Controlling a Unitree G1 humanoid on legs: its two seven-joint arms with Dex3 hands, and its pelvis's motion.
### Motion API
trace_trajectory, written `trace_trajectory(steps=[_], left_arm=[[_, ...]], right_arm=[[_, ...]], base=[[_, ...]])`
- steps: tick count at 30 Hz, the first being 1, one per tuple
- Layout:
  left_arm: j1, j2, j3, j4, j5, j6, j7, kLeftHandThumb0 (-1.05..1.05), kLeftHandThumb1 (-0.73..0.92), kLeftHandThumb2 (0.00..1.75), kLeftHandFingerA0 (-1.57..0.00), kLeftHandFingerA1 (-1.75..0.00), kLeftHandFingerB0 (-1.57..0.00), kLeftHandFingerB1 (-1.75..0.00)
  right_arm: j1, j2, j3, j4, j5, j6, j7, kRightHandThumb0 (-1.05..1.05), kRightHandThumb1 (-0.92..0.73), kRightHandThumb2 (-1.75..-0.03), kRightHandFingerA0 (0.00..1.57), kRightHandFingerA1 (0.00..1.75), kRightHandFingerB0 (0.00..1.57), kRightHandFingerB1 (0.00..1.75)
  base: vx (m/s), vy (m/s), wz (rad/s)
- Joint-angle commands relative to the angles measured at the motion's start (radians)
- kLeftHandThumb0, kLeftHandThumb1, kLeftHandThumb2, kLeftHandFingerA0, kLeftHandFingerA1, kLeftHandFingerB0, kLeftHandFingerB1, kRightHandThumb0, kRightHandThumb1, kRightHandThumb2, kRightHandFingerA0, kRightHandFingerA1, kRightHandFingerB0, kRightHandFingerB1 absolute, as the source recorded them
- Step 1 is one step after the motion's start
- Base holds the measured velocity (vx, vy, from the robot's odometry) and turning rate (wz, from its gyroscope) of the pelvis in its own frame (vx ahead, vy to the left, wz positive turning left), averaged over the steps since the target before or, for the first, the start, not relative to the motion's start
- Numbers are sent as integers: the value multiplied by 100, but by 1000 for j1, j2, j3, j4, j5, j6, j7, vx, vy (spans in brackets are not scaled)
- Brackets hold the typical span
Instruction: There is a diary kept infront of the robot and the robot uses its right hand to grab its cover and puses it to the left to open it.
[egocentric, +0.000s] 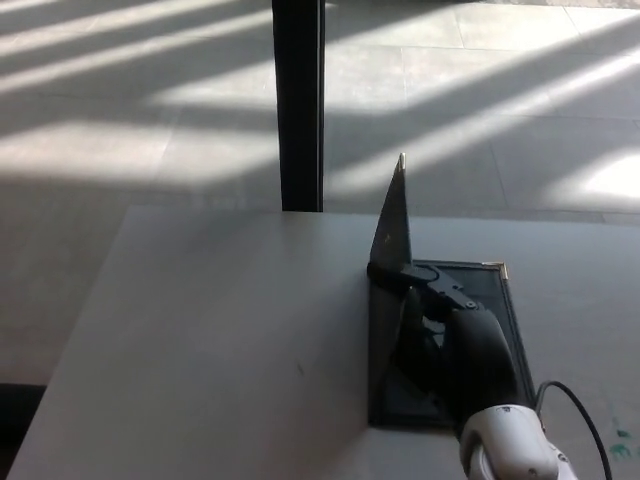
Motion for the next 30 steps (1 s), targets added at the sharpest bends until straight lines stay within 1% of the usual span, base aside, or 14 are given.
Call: trace_trajectory(steps=[1, 6, 7, 11, 12, 13, 16, 19, 20, 22, 24, 25, 28, 30], left_arm=[[-27, 40, -31, -7, 25, 0, 18, -84, 84, 111, -36, -90, -39, -82], [-55, 46, -50, 3, 32, 0, 14, -80, 92, 91, -34, -99, -31, -82], [-63, 49, -52, 7, 33, 3, 16, -82, 92, 88, -35, -99, -28, -80], [-83, 60, -60, 18, 36, 7, 14, -80, 92, 89, -33, -100, -30, -84], [-90, 61, -66, 21, 44, 7, 33, -80, 92, 89, -36, -105, -32, -86], [-95, 63, -89, 24, 68, 5, 44, -80, 92, 89, -41, -105, -33, -83], [-98, 63, -114, 26, 82, 8, 16, -81, 92, 96, -26, -117, -25, -90], [-91, 65, -139, 18, 94, 22, -14, -80, 92, 97, -27, -123, -22, -90], [-90, 65, -142, 16, 94, 22, -13, -81, 92, 97, -27, -122, -21, -88], [-90, 68, -141, 6, 86, 27, -17, -82, 92, 96, -27, -121, -18, -87], [-95, 73, -141, -1, 79, 36, -12, -82, 92, 95, -27, -120, -18, -86], [-99, 74, -143, -4, 79, 37, -8, -82, 92, 94, -26, -119, -18, -87], [-116, 68, -152, -17, 77, 57, 15, -81, 92, 97, -26, -119, -21, -85], [-125, 60, -166, -18, 84, 58, 21, -80, 92, 97, -26, -121, -22, -88]], right_arm=[[-116, -221, 288, 14, -285, 23, 197, -53, -88, -66, 59, 82, 50, 62], [-231, -325, 486, 81, -496, 52, 214, -55, -77, -63, 59, 72, 51, 59], [-264, -345, 530, 98, -550, 61, 231, -56, -56, -98, 56, 71, 49, 65], [-394, -389, 713, 198, -799, 84, 274, -62, -53, -95, 66, 74, 60, 67], [-417, -391, 748, 232, -861, 74, 274, -61, -67, -60, 73, 68, 72, 60], [-437, -398, 776, 250, -905, 80, 284, -64, -52, -95, 74, 76, 68, 69], [-477, -403, 818, 294, -974, 73, 288, -66, -49, -91, 80, 76, 71, 68], [-526, -410, 844, 345, -1010, 40, 294, -65, -49, -92, 81, 75, 74, 69], [-534, -413, 845, 365, -1011, 25, 278, -63, -62, -58, 86, 64, 81, 58], [-557, -423, 848, 392, -1002, 3, 287, -64, -48, -92, 83, 74, 77, 70], [-577, -431, 842, 423, -976, -20, 283, -62, -49, -94, 81, 74, 76, 70], [-592, -431, 844, 455, -972, -30, 277, -61, -64, -58, 85, 60, 83, 56], [-649, -407, 828, 571, -925, -79, 252, -60, -47, -92, 84, 75, 80, 72], [-661, -396, 825, 582, -902, -70, 263, -60, -65, -59, 83, 64, 77, 59]], base=[[0, 0, 0], [0, 0, 0], [0, 0, 0], [0, 0, 0], [0, 0, 0], [0, 0, 0], [0, 0, 0], [0, 0, 0], [0, 0, 0], [0, 0, 0], [0, 0, 0], [0, 0, 0], [0, 0, 0], [0, 0, 0]])
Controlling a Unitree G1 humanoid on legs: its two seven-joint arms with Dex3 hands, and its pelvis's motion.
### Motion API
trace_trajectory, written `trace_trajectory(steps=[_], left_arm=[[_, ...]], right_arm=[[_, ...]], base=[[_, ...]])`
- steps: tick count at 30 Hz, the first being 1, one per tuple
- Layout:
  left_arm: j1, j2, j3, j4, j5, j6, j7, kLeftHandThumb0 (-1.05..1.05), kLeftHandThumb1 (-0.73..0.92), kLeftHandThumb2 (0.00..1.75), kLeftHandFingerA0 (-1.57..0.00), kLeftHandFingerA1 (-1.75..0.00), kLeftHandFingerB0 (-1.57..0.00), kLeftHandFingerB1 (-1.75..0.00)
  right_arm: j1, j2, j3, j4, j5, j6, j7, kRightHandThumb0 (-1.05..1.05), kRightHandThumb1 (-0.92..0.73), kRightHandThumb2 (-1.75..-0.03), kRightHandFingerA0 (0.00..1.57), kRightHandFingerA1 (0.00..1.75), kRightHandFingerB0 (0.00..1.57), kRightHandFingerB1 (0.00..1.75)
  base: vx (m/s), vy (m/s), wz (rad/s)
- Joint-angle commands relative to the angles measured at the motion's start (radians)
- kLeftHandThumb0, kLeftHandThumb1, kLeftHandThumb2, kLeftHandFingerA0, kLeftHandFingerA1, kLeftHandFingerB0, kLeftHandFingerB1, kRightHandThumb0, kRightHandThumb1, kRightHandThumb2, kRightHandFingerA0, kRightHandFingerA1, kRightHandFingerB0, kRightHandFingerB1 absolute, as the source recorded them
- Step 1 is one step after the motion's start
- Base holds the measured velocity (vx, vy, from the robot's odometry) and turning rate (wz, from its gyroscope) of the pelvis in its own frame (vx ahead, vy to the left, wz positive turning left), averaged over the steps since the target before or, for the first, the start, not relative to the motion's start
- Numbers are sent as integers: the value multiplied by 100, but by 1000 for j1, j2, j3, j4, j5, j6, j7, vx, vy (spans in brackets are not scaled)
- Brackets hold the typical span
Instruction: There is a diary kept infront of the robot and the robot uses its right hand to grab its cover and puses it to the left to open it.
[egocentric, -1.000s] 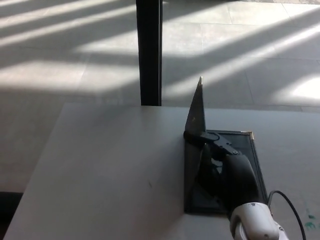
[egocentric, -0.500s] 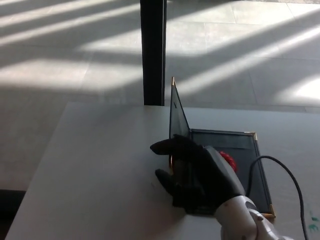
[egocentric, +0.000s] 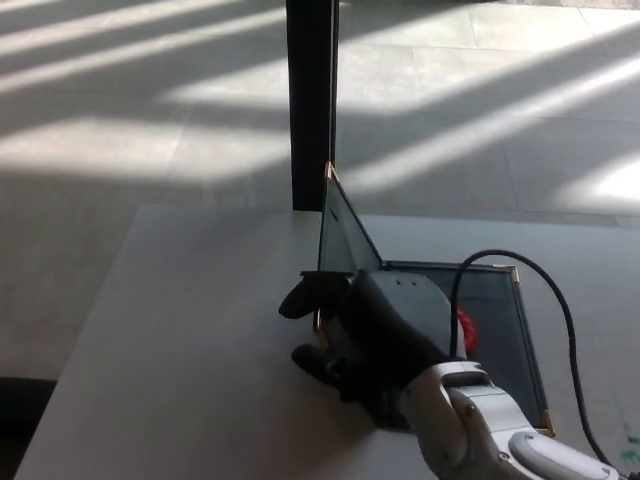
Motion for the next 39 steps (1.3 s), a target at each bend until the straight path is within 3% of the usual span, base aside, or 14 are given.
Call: trace_trajectory(steps=[1, 2, 5, 6, 10, 16, 18, 21, 24, 26, 28, 37, 38, 39], left_arm=[[-50, 59, -75, -22, 76, 58, 21, -80, 92, 97, -26, -121, -22, -88], [-52, 53, -93, -27, 87, 59, 16, -77, 92, 135, -45, -93, -25, -72], [-71, 42, -112, -26, 90, 60, 19, -77, 91, 135, -45, -93, -24, -72], [-79, 40, -117, -23, 88, 62, 18, -81, 92, 98, -23, -118, -22, -85], [-128, 24, -143, -11, 90, 65, 41, -78, 92, 97, -26, -117, -25, -87], [-168, 9, -181, 6, 100, 61, 55, -77, 92, 96, -29, -116, -29, -91], [-165, 12, -200, 9, 108, 58, 31, -80, 92, 97, -27, -112, -23, -86], [-171, 5, -196, 13, 92, 55, 39, -79, 92, 93, -27, -112, -31, -91], [-173, 3, -193, 14, 86, 56, 36, -79, 92, 94, -27, -114, -30, -93], [-169, -4, -196, 17, 90, 49, 38, -79, 92, 94, -31, -113, -31, -91], [-169, -9, -189, 21, 85, 44, 39, -80, 92, 93, -30, -114, -31, -92], [-149, -13, -185, 26, 92, 42, 34, -80, 92, 95, -30, -112, -31, -87], [-147, -14, -182, 27, 89, 42, 31, -72, 86, 132, -46, -89, -33, -75], [-145, -15, -179, 28, 86, 42, 25, -72, 86, 132, -46, -89, -33, -75]], right_arm=[[-175, -81, 234, 312, -355, -91, 226, -60, -65, -59, 83, 64, 77, 59], [-196, -27, 251, 327, -348, -76, 238, -61, -67, -61, 87, 67, 75, 58], [-204, -9, 265, 332, -355, -91, 215, -61, -68, -60, 88, 68, 72, 55], [-205, 13, 269, 338, -358, -92, 200, -62, -67, -59, 89, 68, 75, 56], [-251, 119, 314, 397, -382, -79, 230, -68, -68, -61, 92, 68, 76, 58], [-258, 142, 299, 418, -393, -90, 269, -68, -67, -61, 94, 66, 79, 60], [-274, 173, 306, 459, -412, -117, 282, -72, -67, -61, 103, 67, 85, 60], [-290, 187, 295, 474, -406, -167, 349, -71, -63, -60, 103, 69, 79, 58], [-298, 201, 293, 503, -413, -211, 377, -71, -62, -59, 108, 70, 83, 57], [-294, 200, 261, 509, -374, -273, 409, -66, -59, -59, 105, 72, 74, 56], [-290, 195, 258, 509, -375, -311, 415, -64, -57, -57, 108, 68, 88, 59], [-222, 229, 200, 421, -333, -447, 452, -58, -70, -61, 83, 64, 61, 55], [-222, 236, 190, 419, -333, -457, 457, -61, -70, -62, 80, 67, 59, 57], [-222, 244, 181, 413, -329, -464, 460, -61, -70, -62, 80, 67, 59, 57]], base=[[0, 0, 0], [0, 0, 7], [0, 0, 0], [0, 0, 0], [0, 0, 0], [0, 0, 0], [0, 0, 0], [0, 0, 0], [0, 0, 0], [0, 0, 0], [0, 0, 0], [0, 0, 0], [0, 0, 0], [0, 0, 0]])
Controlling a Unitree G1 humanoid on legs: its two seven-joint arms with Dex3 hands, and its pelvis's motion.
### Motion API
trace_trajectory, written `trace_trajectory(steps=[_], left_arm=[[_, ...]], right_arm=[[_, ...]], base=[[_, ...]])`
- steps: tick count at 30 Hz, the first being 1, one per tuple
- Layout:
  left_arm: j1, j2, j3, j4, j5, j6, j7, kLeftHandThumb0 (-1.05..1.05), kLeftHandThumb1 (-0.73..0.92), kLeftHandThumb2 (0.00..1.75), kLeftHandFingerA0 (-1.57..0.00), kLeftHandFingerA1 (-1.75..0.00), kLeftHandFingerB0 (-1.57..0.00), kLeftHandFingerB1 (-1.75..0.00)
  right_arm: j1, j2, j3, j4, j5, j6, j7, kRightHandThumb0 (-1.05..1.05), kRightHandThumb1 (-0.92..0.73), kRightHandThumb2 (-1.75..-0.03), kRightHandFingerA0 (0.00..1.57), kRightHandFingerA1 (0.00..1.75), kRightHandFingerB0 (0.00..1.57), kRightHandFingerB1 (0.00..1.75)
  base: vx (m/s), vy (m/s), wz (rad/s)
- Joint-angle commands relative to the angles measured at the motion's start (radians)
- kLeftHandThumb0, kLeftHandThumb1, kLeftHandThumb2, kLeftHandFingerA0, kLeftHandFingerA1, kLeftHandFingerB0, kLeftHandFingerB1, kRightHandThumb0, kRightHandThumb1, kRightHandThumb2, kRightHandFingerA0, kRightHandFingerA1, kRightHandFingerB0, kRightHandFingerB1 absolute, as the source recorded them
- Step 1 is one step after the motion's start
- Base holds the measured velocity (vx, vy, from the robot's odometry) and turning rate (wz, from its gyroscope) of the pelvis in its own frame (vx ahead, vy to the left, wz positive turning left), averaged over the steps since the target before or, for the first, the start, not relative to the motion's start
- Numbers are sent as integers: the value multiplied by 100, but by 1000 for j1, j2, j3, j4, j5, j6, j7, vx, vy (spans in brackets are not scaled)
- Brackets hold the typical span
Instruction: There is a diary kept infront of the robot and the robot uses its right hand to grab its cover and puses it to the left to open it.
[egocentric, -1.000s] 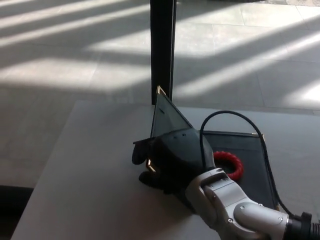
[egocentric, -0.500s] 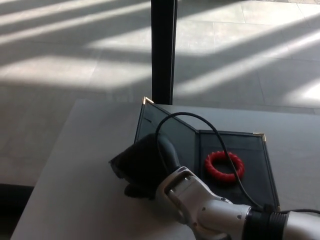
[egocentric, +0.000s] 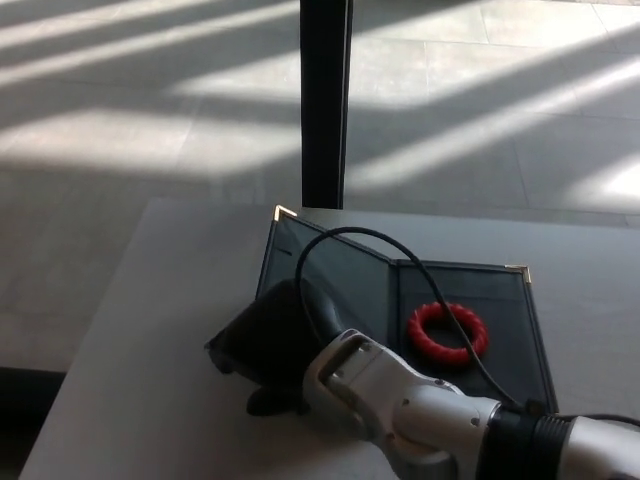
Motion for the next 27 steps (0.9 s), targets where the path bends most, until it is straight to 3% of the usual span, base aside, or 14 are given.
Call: trace_trajectory(steps=[1, 2, 3, 5, 6, 9, 10, 11, 13, 17, 18, 20, 21, 27], left_arm=[[18, 0, 9, 9, 14, 20, 3, -71, 86, 131, -46, -89, -31, -74], [19, -1, 9, 10, 14, 20, 3, -71, 86, 131, -46, -89, -31, -74], [21, -2, 7, 8, 16, 21, 1, -79, 92, 96, -29, -111, -28, -88], [28, -9, 7, 5, 15, 17, -9, -80, 92, 96, -27, -112, -28, -86], [31, -15, 13, 6, 11, 13, -1, -74, 86, 131, -44, -89, -34, -76], [44, -20, 14, 4, 17, 7, 5, -73, 86, 131, -47, -90, -35, -77], [47, -21, 13, 4, 19, 8, 9, -79, 92, 94, -31, -115, -31, -90], [52, -21, 11, 5, 23, 8, 14, -80, 92, 93, -34, -119, -30, -92], [65, -21, 11, 2, 25, 7, 12, -79, 92, 94, -30, -118, -29, -99], [92, -23, 21, -4, 18, 4, -2, -79, 92, 95, -29, -117, -29, -98], [96, -19, 19, 0, 21, 11, 0, -72, 86, 132, -47, -90, -31, -75], [105, -16, 28, -3, 13, 12, -4, -73, 86, 131, -47, -91, -32, -75], [109, -17, 30, -3, 13, 10, -3, -79, 92, 94, -29, -111, -29, -92], [128, -22, 40, -6, 13, 4, -8, -72, 86, 131, -47, -90, -34, -77]], right_arm=[[17, 49, -84, -110, 51, -135, 152, -62, -70, -61, 77, 67, 58, 58], [21, 51, -88, -108, 47, -140, 156, -62, -70, -61, 77, 67, 58, 58], [12, 63, -113, -126, 43, -151, 144, -63, -67, -61, 80, 72, 61, 62], [-34, 92, -166, -166, 32, -144, 164, -65, -70, -63, 78, 78, 56, 65], [-52, 108, -197, -178, 28, -152, 161, -65, -70, -62, 79, 76, 59, 64], [-112, 156, -279, -194, 16, -162, 159, -66, -71, -62, 78, 75, 58, 60], [-131, 162, -299, -202, 15, -160, 175, -68, -74, -62, 78, 77, 58, 60], [-159, 165, -347, -216, 44, -167, 206, -67, -58, -99, 63, 74, 55, 66], [-174, 152, -400, -233, 57, -188, 223, -65, -79, -63, 77, 67, 62, 52], [-147, 108, -464, -290, 52, -224, 242, -62, -79, -63, 77, 68, 61, 49], [-109, 13, -524, -394, 79, -242, 296, -59, -77, -62, 73, 67, 58, 45], [-87, -20, -541, -426, 74, -251, 307, -59, -77, -63, 72, 65, 58, 45], [-66, -46, -561, -462, 85, -248, 330, -57, -76, -63, 69, 60, 56, 45], [95, -254, -745, -669, 161, -245, 431, -60, -77, -63, 71, 64, 57, 45]], base=[[0, 0, 0], [0, 0, 0], [0, 0, 0], [0, 0, 0], [0, 0, 0], [0, 0, 0], [0, 0, 0], [0, 0, 0], [0, 0, 0], [0, 0, 0], [0, 0, 0], [-22, -7, 8], [0, 0, 0], [0, 0, 0]])
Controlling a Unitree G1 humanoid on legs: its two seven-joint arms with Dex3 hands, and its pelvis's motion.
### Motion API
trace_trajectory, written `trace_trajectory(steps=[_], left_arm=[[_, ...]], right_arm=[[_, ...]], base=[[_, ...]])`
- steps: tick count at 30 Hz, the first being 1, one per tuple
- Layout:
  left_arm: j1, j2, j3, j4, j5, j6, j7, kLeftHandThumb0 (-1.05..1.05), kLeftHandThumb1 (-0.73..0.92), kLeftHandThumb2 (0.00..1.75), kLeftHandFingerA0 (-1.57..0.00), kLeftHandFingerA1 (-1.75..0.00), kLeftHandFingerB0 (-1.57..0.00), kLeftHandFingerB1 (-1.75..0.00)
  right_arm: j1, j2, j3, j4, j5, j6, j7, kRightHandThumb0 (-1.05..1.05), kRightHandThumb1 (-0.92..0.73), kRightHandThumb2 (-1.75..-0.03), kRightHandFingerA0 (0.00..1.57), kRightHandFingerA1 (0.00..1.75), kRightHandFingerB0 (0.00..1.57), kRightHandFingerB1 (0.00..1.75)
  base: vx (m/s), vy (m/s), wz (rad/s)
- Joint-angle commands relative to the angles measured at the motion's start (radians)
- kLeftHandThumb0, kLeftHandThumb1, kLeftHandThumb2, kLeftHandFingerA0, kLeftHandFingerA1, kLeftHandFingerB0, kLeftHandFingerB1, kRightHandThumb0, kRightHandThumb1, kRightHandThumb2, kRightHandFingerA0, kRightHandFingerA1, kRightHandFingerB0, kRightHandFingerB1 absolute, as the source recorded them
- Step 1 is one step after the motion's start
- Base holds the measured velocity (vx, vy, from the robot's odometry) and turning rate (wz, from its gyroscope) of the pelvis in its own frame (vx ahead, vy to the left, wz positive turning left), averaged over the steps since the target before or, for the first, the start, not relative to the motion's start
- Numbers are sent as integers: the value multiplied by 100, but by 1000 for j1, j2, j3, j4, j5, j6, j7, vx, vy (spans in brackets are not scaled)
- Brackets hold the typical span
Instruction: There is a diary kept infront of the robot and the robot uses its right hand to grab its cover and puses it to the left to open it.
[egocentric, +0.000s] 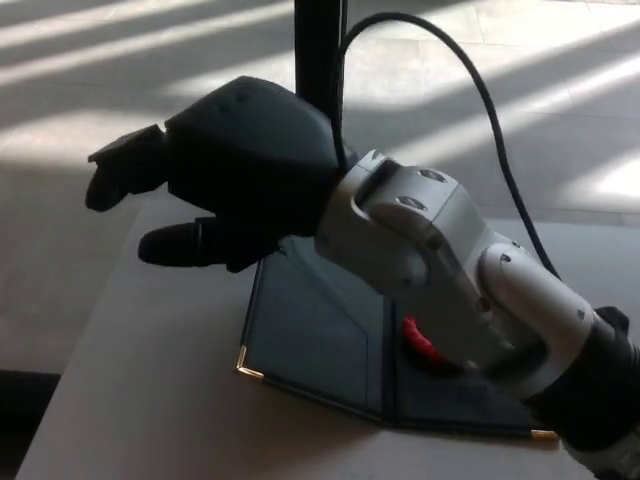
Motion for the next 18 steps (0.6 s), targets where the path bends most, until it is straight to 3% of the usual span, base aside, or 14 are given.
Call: trace_trajectory(steps=[1, 2, 3, 7, 8, 9, 10, 11, 12, 13, 15, 16, 18], left_arm=[[24, 7, 14, -6, 3, 3, -5, -72, 86, 131, -47, -91, -34, -76], [25, 8, 12, -6, 7, 1, -1, -71, 86, 131, -48, -92, -35, -77], [26, 6, 13, -9, 7, 4, 6, -78, 92, 95, -30, -117, -30, -89], [39, 16, 15, -8, 9, 4, 15, -78, 92, 95, -32, -116, -30, -91], [39, 16, 25, -8, -1, 3, 21, -79, 92, 93, -32, -116, -31, -99], [40, 17, 29, -10, -4, 2, 16, -78, 92, 95, -31, -116, -28, -98], [45, 18, 30, -13, -7, 2, 5, -72, 86, 131, -48, -91, -32, -76], [47, 19, 34, -14, -11, 4, 2, -72, 86, 131, -48, -91, -32, -76], [51, 22, 31, -12, -9, 4, -4, -80, 92, 96, -31, -113, -25, -83], [54, 23, 31, -12, -8, 2, -8, -79, 92, 97, -28, -117, -25, -90], [64, 25, 32, -11, -9, -1, -14, -81, 92, 98, -29, -115, -25, -86], [67, 30, 39, -9, -15, 0, -20, -88, 92, 105, -34, -98, -30, -81], [66, 30, 44, -4, -19, -4, -15, -87, 92, 103, -34, -98, -31, -82]], right_arm=[[142, -193, -180, -185, 98, -13, 144, -65, -79, -64, 72, 61, 60, 45], [171, -233, -229, -218, 118, 4, 167, -63, -78, -63, 71, 60, 59, 45], [233, -293, -325, -254, 172, 3, 180, -58, -75, -63, 71, 54, 57, 45], [396, -399, -552, -274, 257, -50, 144, -54, -74, -62, 73, 53, 59, 46], [439, -402, -606, -290, 264, -20, 142, -54, -74, -62, 73, 51, 59, 44], [502, -411, -687, -302, 284, -1, 146, -54, -75, -63, 69, 52, 56, 46], [594, -426, -802, -307, 310, -4, 142, -50, -74, -63, 72, 54, 56, 46], [622, -429, -833, -303, 313, -18, 133, -50, -74, -63, 72, 54, 56, 46], [700, -428, -934, -271, 329, -67, 103, -47, -73, -62, 75, 59, 59, 49], [750, -425, -1000, -251, 334, -89, 81, -47, -71, -61, 78, 58, 60, 49], [805, -411, -1087, -213, 362, -108, 57, -42, -70, -60, 76, 62, 59, 51], [842, -392, -1145, -206, 365, -84, 44, -43, -70, -61, 73, 58, 59, 49], [918, -367, -1266, -139, 403, -146, -9, -40, -70, -59, 70, 56, 60, 49]], base=[[0, 0, 0], [0, 0, 0], [0, 0, 0], [0, 0, 0], [0, 0, 0], [0, 0, 0], [0, 0, 0], [0, 0, 0], [0, 0, 0], [0, 0, 0], [0, 0, 0], [0, 0, 0], [0, 0, 0]])
